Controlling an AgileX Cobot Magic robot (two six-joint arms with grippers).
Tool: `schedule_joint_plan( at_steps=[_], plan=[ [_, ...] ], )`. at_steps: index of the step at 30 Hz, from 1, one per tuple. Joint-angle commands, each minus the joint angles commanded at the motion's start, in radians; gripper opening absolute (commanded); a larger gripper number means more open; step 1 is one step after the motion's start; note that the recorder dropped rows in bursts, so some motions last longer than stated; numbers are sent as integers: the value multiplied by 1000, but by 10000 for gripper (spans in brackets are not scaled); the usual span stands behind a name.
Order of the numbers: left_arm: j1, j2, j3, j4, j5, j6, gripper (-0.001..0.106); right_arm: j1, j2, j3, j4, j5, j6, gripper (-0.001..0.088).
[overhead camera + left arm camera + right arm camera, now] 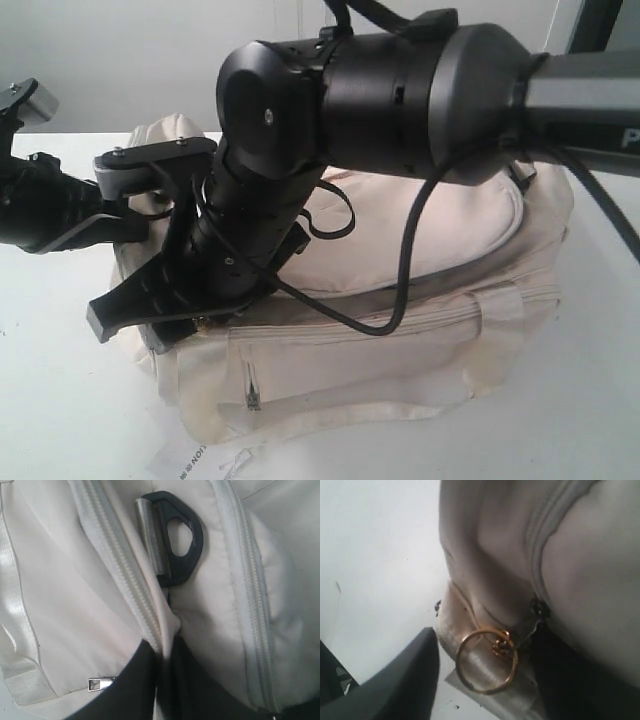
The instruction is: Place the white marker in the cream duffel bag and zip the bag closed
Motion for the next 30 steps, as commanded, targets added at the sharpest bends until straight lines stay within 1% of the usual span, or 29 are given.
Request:
schedule_joint_plan(
  at_steps=[4,5,6,7,12,14,17,20,22,25,30],
  plan=[
    [0,0,0,0,0,0,0,0,-15,0,-16,8,-18,102],
    [0,0,0,0,0,0,0,0,-23,0,-22,10,-18,44],
    [0,0,0,0,0,0,0,0,-29,0,-26,10,-26,5],
    [0,0,0,0,0,0,0,-2,-44,0,-31,17,-45,0],
    [0,0,0,0,0,0,0,-2,-100,0,-72,61,-45,0],
    [0,0,0,0,0,0,0,-2,-107,0,-70,110,-95,0],
    [0,0,0,0,-3,0,0,-2,-107,0,-72,243,-172,0],
    [0,0,0,0,-6,0,0,-2,-109,0,-150,340,-183,0],
    [0,0,0,0,-6,0,0,-2,-109,0,-189,353,-183,0],
    [0,0,0,0,-6,0,0,-2,-111,0,-215,353,-183,0],
    [0,0,0,0,-6,0,0,-2,-111,0,-225,353,-183,0]
  ],
)
